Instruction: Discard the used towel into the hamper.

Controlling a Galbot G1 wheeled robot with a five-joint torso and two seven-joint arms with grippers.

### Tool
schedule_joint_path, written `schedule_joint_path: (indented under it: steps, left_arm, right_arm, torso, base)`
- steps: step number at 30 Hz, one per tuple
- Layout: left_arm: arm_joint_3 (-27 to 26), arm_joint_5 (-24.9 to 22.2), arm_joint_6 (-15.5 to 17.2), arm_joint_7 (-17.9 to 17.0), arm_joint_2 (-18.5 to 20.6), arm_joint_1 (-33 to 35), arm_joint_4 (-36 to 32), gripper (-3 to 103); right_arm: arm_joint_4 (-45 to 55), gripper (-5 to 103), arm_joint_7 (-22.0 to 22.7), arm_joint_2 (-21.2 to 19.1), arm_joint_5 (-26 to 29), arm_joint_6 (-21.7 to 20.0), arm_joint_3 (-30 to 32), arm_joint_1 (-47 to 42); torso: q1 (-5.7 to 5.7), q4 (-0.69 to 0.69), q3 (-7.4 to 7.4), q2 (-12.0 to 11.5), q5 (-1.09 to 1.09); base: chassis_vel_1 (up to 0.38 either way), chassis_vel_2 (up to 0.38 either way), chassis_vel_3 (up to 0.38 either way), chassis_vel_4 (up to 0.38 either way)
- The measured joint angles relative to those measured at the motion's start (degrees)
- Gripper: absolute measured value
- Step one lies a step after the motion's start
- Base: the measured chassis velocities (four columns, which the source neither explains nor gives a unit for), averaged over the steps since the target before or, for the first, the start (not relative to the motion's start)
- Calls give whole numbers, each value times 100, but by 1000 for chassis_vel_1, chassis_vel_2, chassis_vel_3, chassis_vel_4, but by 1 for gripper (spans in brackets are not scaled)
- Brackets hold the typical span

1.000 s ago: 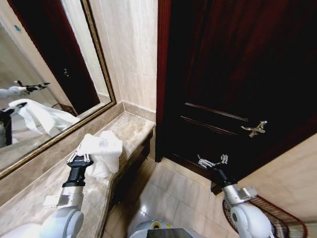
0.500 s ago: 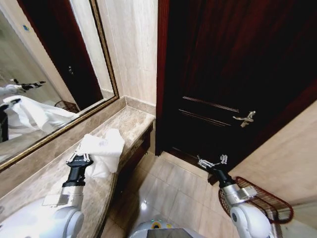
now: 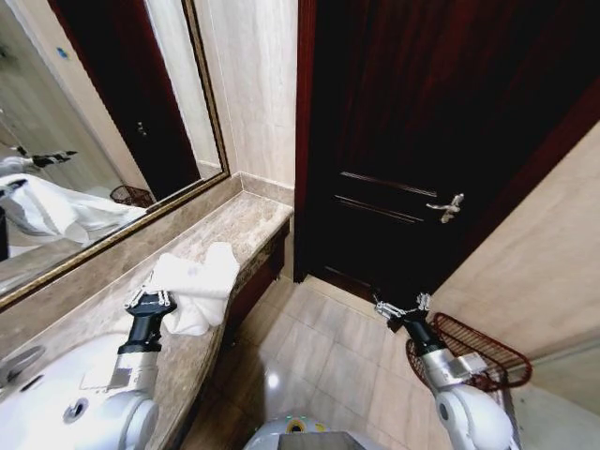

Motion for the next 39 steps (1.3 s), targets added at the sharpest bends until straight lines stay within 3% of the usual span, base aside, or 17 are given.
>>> schedule_joint_path:
  steps: [24, 39]
  left_arm:
    - [66, 222, -137, 82, -20, -21, 1, 2]
    - [64, 264, -177, 142, -21, 5, 37, 2]
  right_arm:
    - [28, 100, 39, 35, 0, 21, 25, 2]
    - [29, 100, 110, 59, -2, 71, 84, -13]
  torso:
    - [0, 0, 0, -1, 0]
    - [1, 0, 0, -1, 0]
  base:
    - [19, -28, -29, 18]
    - [-86, -77, -79, -77]
